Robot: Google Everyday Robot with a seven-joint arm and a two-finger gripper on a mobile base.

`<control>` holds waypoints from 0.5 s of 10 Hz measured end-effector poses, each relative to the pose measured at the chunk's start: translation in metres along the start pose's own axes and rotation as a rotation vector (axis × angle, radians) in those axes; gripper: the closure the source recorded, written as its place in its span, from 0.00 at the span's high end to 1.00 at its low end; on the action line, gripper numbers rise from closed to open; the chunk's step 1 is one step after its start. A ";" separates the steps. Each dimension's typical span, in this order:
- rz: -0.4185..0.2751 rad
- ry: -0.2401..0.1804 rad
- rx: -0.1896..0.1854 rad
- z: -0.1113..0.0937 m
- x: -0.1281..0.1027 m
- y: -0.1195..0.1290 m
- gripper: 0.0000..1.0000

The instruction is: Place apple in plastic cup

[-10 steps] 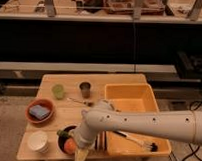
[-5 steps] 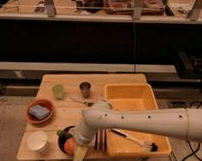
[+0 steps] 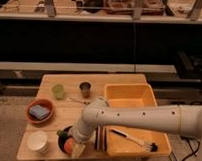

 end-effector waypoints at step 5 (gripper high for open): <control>0.002 -0.004 -0.009 0.003 0.002 -0.004 0.58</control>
